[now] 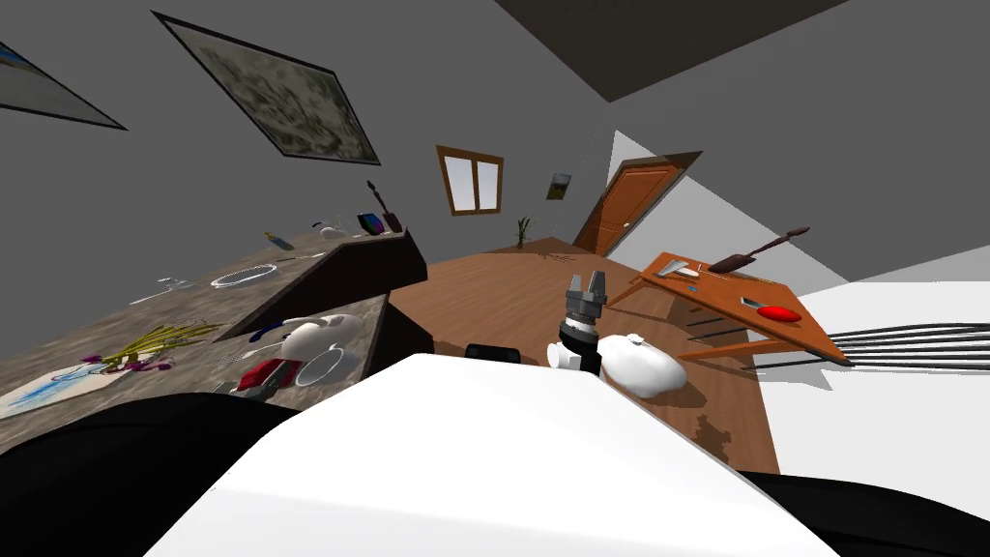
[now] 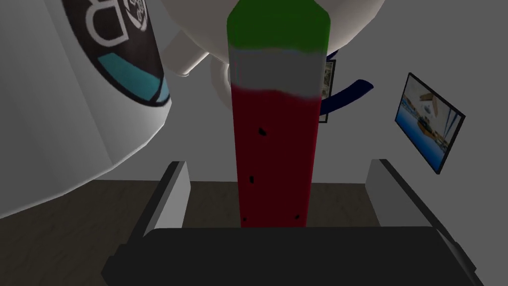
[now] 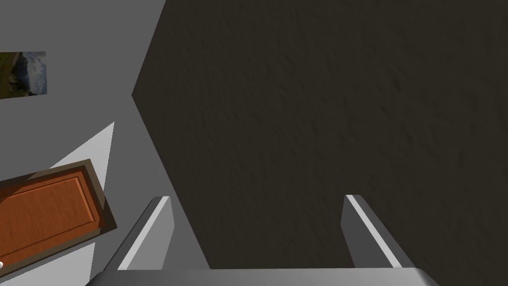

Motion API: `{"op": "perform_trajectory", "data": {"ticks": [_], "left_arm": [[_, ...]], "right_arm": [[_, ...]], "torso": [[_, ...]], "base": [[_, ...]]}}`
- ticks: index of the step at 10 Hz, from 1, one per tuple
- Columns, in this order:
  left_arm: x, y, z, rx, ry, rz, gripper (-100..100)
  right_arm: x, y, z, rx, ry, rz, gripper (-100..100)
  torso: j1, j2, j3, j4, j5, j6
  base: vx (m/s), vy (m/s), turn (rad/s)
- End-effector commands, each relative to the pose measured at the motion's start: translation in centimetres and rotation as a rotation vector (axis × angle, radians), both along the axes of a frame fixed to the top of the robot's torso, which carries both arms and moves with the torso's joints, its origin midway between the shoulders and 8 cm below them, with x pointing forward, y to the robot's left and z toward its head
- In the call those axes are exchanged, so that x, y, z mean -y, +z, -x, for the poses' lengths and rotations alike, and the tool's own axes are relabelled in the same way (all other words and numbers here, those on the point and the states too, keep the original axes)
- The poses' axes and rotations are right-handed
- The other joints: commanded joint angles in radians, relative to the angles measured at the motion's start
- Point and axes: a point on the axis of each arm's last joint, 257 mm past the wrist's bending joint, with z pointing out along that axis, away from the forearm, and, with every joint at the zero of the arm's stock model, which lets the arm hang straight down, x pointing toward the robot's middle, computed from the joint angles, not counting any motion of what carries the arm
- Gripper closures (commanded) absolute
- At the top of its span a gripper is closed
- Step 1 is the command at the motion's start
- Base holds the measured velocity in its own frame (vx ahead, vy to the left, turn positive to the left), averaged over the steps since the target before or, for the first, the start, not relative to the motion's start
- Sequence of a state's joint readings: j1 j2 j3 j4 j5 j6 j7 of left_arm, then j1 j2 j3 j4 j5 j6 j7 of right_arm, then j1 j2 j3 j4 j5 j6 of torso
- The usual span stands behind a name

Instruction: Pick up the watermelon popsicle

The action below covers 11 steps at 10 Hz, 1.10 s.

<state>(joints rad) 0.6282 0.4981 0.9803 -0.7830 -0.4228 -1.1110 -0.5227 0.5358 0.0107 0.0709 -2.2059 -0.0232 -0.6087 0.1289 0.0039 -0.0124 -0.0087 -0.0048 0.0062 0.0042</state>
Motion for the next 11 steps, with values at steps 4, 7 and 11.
{"op": "perform_trajectory", "data": {"ticks": [4, 7, 11], "left_arm": [[-0.4, 0.7, 6.0, 0.026, 0.077, 0.006, -100], [-0.4, 0.7, 5.9, 0.025, 0.075, 0.007, 100], [-0.4, 0.7, 6.0, 0.025, 0.076, 0.006, 100]], "right_arm": [[0.0, 0.0, 0.0, 0.000, 0.000, 0.000, 0], [0.0, 0.0, 0.0, 0.000, 0.000, 0.000, 0], [0.0, 0.0, 0.0, 0.000, 0.000, 0.000, 0]], "torso": [[0.000, 0.001, 0.001, 0.000, 0.000, 0.001], [0.001, 0.001, 0.001, 0.000, 0.000, 0.000], [0.002, 0.003, 0.002, 0.001, 0.001, 0.000]], "base": [[0.026, -0.025, -0.148], [0.016, -0.006, 0.012], [0.000, 0.000, 0.000]]}}
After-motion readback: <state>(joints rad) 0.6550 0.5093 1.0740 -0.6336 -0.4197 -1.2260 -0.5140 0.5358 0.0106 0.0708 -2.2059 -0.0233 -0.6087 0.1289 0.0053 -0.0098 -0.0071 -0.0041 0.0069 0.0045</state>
